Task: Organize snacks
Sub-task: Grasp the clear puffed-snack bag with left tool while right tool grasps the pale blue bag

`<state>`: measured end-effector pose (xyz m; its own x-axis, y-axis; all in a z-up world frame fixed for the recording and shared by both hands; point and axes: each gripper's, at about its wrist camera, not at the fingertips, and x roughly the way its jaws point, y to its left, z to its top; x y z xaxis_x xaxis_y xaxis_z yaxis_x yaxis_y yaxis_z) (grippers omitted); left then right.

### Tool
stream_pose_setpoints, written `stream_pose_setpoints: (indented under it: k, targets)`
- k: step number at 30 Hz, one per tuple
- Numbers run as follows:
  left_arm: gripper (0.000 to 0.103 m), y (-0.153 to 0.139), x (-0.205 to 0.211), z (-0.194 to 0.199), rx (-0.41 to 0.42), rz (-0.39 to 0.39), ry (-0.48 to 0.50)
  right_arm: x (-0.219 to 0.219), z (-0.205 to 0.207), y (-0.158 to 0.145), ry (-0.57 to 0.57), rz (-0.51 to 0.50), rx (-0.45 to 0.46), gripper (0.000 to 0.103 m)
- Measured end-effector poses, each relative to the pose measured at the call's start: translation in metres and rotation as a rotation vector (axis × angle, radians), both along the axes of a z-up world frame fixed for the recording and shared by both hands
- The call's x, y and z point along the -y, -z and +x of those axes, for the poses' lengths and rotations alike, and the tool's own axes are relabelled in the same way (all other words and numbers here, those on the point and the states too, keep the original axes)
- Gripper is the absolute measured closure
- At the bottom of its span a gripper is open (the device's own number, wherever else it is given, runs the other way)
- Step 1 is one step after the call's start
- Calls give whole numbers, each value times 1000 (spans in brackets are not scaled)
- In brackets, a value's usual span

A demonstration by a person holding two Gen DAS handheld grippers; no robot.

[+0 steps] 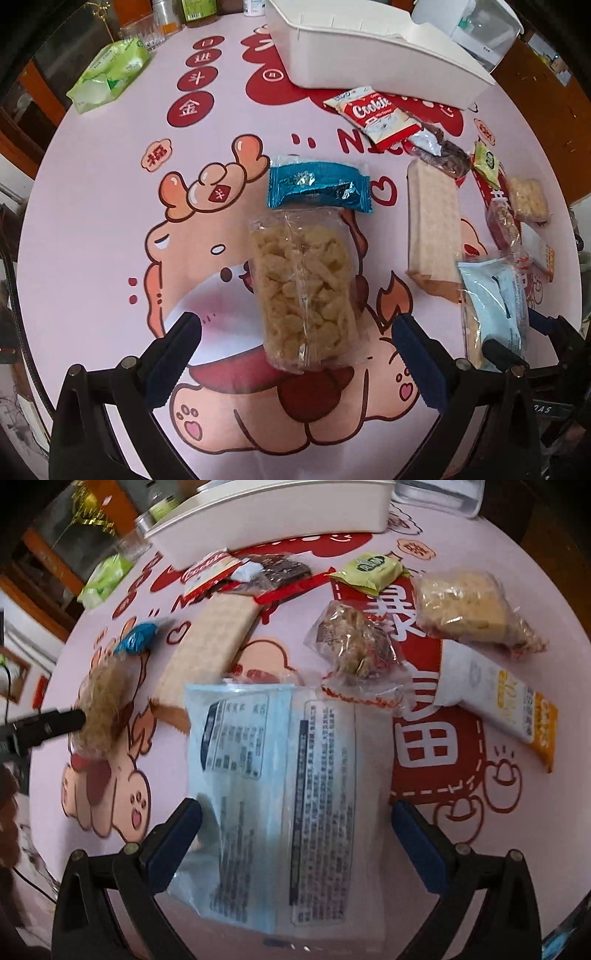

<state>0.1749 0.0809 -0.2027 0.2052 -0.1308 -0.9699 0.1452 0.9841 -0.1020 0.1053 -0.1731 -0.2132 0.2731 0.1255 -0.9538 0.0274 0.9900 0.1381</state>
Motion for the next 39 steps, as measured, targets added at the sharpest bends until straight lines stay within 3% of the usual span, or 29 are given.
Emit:
stream_pose_setpoints:
  k: [18,31,34,36,38,39]
  targets:
    - [1,40,-7,23,-76,52,-114,-26,22,6,-62,-83,-81,0]
    - [0,46,5,24,-77,89,-122,-60,37,19,-64,-172,-116,0]
    - [8,41,16,19,-70,89,-110,-63,30,18,-72,-169,-103,4]
    - [21,36,23,15,-56,87,-83,-62,27,15,-87,-167,-92,9]
    - [44,30,33,10,-35,91,-45,-59,24,11,-94,-160,-88,9]
    - [44,29,37,9,-38,87,-31,-60,23,11,-98,-160,-85,10]
